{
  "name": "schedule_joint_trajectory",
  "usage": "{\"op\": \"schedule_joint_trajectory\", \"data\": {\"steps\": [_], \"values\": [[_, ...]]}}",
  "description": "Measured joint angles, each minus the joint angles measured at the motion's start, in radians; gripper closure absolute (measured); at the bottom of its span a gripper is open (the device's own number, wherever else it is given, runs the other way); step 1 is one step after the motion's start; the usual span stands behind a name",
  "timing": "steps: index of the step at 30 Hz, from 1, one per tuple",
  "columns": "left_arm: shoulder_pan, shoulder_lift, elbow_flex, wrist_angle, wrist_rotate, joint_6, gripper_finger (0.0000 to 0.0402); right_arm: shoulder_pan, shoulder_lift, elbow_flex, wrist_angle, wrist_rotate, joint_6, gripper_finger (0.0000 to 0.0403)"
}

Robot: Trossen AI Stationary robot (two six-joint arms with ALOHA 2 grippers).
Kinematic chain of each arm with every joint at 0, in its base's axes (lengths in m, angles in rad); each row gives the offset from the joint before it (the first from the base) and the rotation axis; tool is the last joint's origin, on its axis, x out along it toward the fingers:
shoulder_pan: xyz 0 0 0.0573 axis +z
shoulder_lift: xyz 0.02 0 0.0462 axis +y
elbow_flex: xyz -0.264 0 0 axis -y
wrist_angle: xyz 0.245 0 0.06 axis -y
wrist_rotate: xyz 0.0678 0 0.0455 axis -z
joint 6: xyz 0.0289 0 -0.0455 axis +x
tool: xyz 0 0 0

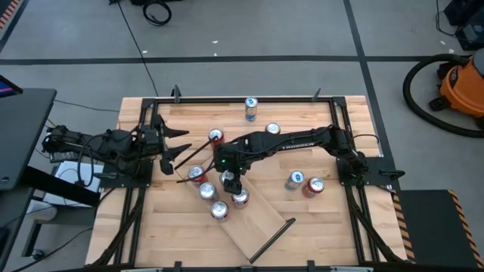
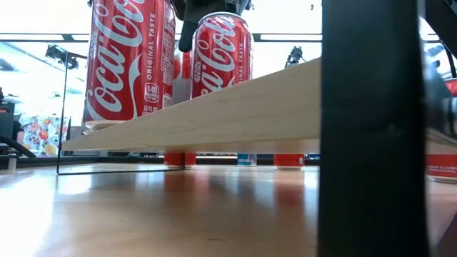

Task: Place canned beverage on shelf
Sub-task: Put the silver soda can on the shelf aligned with the other silver soda can, then put the right red and black soda can on the shelf

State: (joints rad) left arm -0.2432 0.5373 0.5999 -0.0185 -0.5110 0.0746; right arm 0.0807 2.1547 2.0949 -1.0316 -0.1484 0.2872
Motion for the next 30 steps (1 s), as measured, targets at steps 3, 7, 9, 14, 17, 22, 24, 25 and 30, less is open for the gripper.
{"op": "schedule_joint_trajectory", "data": {"steps": [3,7,9,14,17,22,24,25,30], "values": [[0.000,0.000,0.000,0.000,0.000,0.000,0.0191,0.000,-0.004,0.002,0.002,0.002,-0.002,0.0046],[0.000,0.000,0.000,0.000,0.000,0.000,0.0191,0.000,-0.004,0.002,0.000,0.001,-0.002,0.0039],[0.000,0.000,0.000,0.000,0.000,0.000,0.0191,0.000,-0.004,0.002,0.000,0.001,0.002,0.0033],[0.000,0.000,0.000,0.000,0.000,0.000,0.0192,-0.007,-0.004,0.002,0.005,0.001,0.013,0.0023],[0.000,0.000,0.000,0.000,0.000,-0.001,0.0191,-0.013,-0.014,0.001,0.006,0.001,0.016,0.0019],[0.000,0.000,0.000,-0.001,0.000,-0.001,0.0191,-0.018,-0.023,0.053,-0.026,0.002,0.016,0.0018],[0.000,0.000,0.000,0.000,0.000,-0.001,0.0191,-0.018,-0.023,0.087,-0.056,0.020,0.005,0.0018],[0.000,0.000,0.000,-0.001,0.000,-0.001,0.0191,-0.018,-0.024,0.101,-0.066,0.036,-0.003,0.0018],[0.000,0.000,0.000,-0.007,0.000,-0.001,0.0191,-0.019,-0.024,0.152,-0.184,0.137,-0.021,0.0018]]}}
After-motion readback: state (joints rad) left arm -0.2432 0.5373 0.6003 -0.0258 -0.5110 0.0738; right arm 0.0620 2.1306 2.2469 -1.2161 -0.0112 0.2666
